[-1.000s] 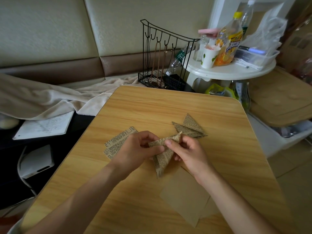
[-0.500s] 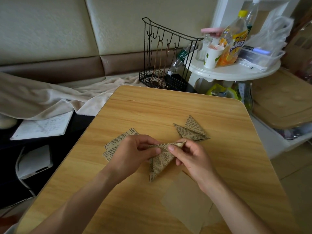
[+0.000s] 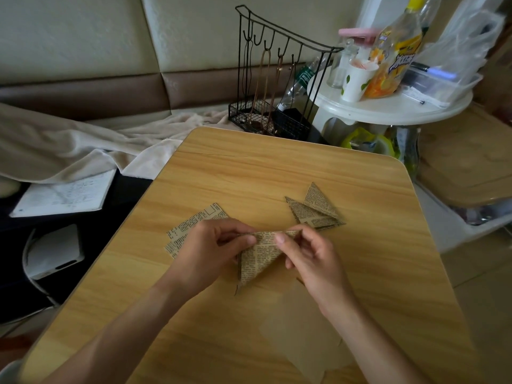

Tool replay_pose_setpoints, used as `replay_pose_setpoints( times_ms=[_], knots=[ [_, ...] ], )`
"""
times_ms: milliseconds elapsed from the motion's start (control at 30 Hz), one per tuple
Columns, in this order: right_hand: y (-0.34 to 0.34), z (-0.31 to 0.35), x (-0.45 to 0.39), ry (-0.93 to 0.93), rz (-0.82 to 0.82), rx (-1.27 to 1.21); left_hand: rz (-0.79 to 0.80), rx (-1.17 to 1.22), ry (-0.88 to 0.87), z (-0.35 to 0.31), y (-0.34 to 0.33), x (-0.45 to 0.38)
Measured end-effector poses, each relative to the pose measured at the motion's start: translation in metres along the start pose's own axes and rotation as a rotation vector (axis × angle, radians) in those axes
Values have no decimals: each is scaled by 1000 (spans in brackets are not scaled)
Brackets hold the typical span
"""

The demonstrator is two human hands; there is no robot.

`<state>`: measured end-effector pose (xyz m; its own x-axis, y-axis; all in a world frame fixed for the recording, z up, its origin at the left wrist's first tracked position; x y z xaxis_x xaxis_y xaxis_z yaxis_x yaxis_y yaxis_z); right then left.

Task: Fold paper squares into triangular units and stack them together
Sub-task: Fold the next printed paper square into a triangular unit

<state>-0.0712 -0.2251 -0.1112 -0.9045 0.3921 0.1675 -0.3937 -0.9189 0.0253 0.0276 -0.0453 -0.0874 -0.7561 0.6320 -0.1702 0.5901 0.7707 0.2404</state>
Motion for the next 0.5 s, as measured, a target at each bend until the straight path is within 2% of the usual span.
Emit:
replay_pose_setpoints(
  times_ms=[133, 500],
  knots=[
    [-2, -2, 2, 19, -28, 70, -7, -57, -36, 1, -2, 7],
    [-2, -4, 0, 33, -21, 31, -71, -66, -17, 0, -6, 9]
  ],
)
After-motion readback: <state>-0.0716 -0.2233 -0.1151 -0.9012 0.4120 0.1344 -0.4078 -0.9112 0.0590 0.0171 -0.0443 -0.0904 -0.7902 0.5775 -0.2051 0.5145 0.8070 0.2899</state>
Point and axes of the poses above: each hand's wrist, its own x-axis away from the middle knuckle, its own y-axis out of the back of the hand, z = x × y, the point moved 2 cm from there along -x, towards the middle knuckle, and after that the axes turned 13 degrees about -y, right-handed, at the moved point
